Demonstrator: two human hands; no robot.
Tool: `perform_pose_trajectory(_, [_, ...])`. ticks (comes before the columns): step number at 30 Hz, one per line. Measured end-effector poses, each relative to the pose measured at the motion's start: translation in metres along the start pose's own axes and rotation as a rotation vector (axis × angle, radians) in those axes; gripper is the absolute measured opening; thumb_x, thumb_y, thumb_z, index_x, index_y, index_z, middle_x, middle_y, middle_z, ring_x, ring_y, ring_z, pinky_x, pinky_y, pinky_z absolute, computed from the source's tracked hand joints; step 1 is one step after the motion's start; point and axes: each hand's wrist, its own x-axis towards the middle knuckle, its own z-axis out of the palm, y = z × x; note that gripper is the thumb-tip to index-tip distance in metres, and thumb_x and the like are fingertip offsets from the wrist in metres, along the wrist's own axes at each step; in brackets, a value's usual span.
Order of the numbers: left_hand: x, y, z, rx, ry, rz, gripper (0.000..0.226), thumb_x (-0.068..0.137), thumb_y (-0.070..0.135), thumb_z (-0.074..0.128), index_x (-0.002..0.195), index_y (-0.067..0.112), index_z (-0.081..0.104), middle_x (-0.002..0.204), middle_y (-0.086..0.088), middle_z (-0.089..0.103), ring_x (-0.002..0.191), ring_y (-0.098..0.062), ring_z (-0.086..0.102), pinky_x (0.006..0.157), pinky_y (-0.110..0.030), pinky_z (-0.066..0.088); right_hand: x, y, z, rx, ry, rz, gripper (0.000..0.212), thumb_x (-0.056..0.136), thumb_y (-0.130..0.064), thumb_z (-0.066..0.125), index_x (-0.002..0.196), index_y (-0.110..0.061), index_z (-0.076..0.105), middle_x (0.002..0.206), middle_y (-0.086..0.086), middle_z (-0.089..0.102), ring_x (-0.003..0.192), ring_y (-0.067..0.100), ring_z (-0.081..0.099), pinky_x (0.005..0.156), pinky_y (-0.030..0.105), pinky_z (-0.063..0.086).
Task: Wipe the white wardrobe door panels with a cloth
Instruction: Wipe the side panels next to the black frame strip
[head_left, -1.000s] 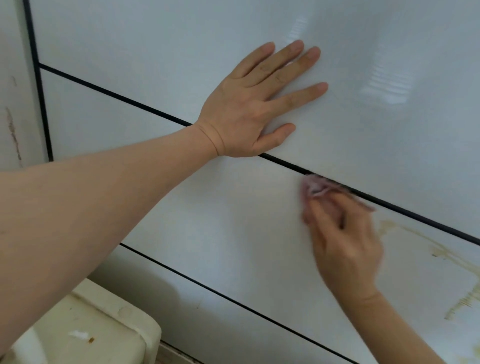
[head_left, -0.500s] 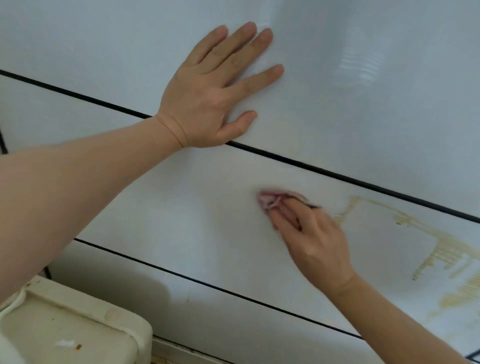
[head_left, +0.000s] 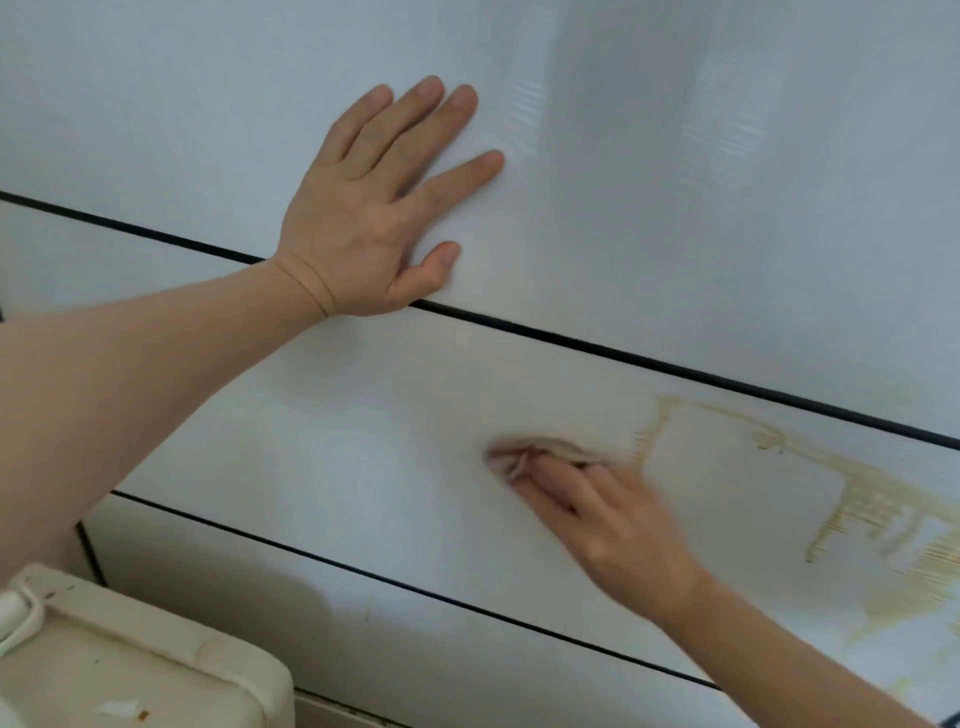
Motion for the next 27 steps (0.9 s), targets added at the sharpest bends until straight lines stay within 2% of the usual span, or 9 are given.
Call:
perform_pose_trajectory(3, [0.000,0.002,0.000,-0.008,-0.010,0.017,0.061,0.095,0.040,0.047,0.151,0.015,0.045,0.155,-0.023,0.039,0.145,-0.039,0.034,0.119,-0.055,0.026,0.025,0.055,-0.036,-0.138,0.314,0.396,0.025,0.092,-0.007,0.075,0.116,-0.014,0.078,0.112,0.012,0.072,0.086,0.029,0.067,0.073,0.038,0.055])
perform_pose_trajectory(4, [-0.001,0.001,0.000,-0.010,-0.015,0.013,0.060,0.095,0.040,0.048,0.150,0.015,0.047,0.154,-0.022,0.040,0.144,-0.039,0.034,0.118,-0.056,0.027,0.023,0.055,-0.034,-0.135,0.261,0.413,0.024,0.095,-0.008,0.072,0.116,-0.017,0.078,0.111,0.008,0.074,0.088,0.027,0.069,0.075,0.035,0.055])
perform_pose_trajectory(7, [0.015,0.019,-0.009,-0.077,-0.024,-0.108,0.047,0.094,0.033,0.053,0.134,0.010,0.055,0.147,-0.020,0.043,0.136,-0.044,0.041,0.114,-0.059,0.029,-0.001,0.003,-0.017,0.154,-0.100,0.118,0.026,0.109,-0.024,0.051,0.122,-0.032,0.072,0.113,-0.016,0.070,0.093,0.011,0.067,0.078,0.026,0.054])
perform_pose_trajectory(9, [0.043,0.049,-0.018,-0.139,0.001,-0.138,0.040,0.095,0.024,0.053,0.132,0.009,0.055,0.142,-0.023,0.048,0.133,-0.046,0.046,0.113,-0.060,0.030,-0.034,-0.027,0.000,0.214,-0.264,-0.083,0.027,0.106,-0.016,0.050,0.108,-0.026,0.075,0.106,-0.012,0.069,0.084,0.014,0.061,0.069,0.029,0.052])
perform_pose_trajectory(13, [0.116,0.118,-0.022,-0.158,0.029,0.110,0.054,0.093,0.011,0.051,0.146,0.016,0.052,0.151,-0.019,0.047,0.141,-0.042,0.041,0.116,-0.059,0.030,-0.043,-0.017,0.004,0.304,-0.361,-0.226,0.020,0.101,-0.011,0.056,0.097,-0.021,0.074,0.103,-0.006,0.066,0.084,0.017,0.057,0.068,0.032,0.054])
perform_pose_trajectory(16, [0.139,0.140,-0.008,-0.131,-0.057,0.152,0.050,0.101,0.023,0.042,0.151,0.018,0.045,0.156,-0.017,0.039,0.146,-0.041,0.034,0.117,-0.059,0.028,-0.012,0.024,-0.030,0.225,-0.147,-0.016,0.023,0.107,-0.013,0.052,0.118,-0.016,0.073,0.117,-0.002,0.065,0.087,0.022,0.063,0.076,0.035,0.054])
perform_pose_trajectory(20, [0.134,0.141,0.005,-0.103,-0.094,0.141,0.054,0.102,0.035,0.039,0.154,0.018,0.041,0.159,-0.018,0.035,0.148,-0.042,0.030,0.118,-0.059,0.025,-0.005,0.093,-0.082,-0.015,0.279,0.598,0.021,0.095,-0.009,0.070,0.115,-0.014,0.075,0.121,0.014,0.058,0.098,0.032,0.065,0.068,0.038,0.057])
perform_pose_trajectory(22, [0.135,0.142,0.007,-0.097,-0.093,0.141,0.056,0.101,0.036,0.039,0.154,0.018,0.040,0.159,-0.019,0.035,0.148,-0.043,0.029,0.119,-0.059,0.025,-0.010,0.083,-0.070,-0.033,0.335,0.742,0.024,0.095,-0.010,0.070,0.117,-0.015,0.076,0.119,0.016,0.056,0.103,0.032,0.062,0.071,0.037,0.055])
perform_pose_trajectory(27, [0.135,0.143,0.007,-0.069,-0.101,0.147,0.063,0.098,0.046,0.044,0.154,0.017,0.040,0.158,-0.019,0.034,0.147,-0.044,0.029,0.119,-0.060,0.023,-0.091,-0.027,-0.006,0.153,-0.256,0.135,0.016,0.093,-0.010,0.063,0.096,-0.023,0.072,0.097,-0.002,0.061,0.077,0.018,0.054,0.069,0.030,0.051])
